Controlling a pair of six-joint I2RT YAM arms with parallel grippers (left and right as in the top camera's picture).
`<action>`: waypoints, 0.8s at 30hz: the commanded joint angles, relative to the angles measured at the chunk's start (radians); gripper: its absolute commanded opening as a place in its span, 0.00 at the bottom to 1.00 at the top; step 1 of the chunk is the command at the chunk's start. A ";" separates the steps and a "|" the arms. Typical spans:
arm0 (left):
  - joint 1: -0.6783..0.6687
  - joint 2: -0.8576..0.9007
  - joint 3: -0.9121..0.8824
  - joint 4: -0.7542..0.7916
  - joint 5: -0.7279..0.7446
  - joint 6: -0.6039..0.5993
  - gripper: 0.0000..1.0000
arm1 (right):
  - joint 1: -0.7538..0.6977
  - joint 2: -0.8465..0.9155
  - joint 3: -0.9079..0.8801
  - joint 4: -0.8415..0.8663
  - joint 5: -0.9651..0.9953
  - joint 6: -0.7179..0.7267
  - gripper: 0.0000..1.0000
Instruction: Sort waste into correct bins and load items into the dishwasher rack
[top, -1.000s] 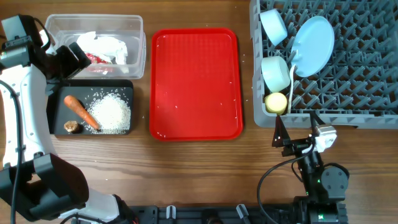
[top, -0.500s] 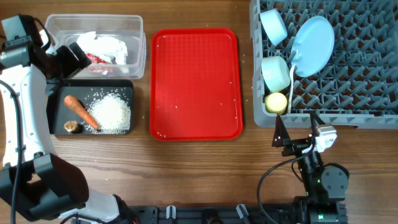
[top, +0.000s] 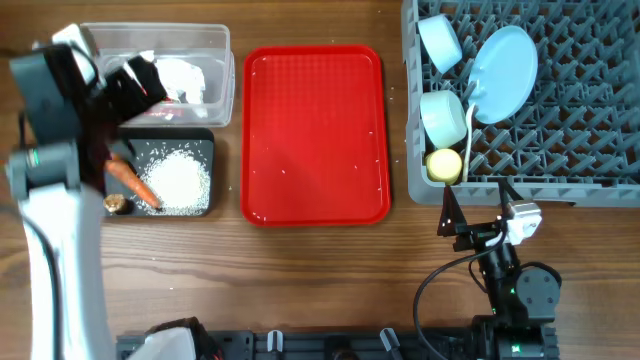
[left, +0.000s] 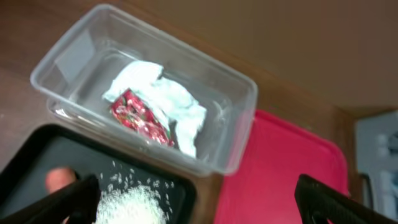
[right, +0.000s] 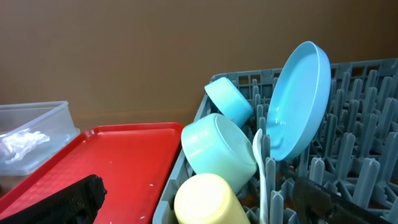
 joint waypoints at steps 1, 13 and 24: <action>-0.020 -0.237 -0.340 0.182 0.006 -0.014 1.00 | 0.004 -0.005 -0.001 0.003 0.014 0.019 1.00; -0.111 -0.960 -1.069 0.522 0.000 -0.029 1.00 | 0.004 -0.005 -0.001 0.003 0.014 0.019 1.00; -0.159 -1.277 -1.270 0.602 -0.017 -0.029 1.00 | 0.004 -0.005 -0.001 0.003 0.014 0.019 1.00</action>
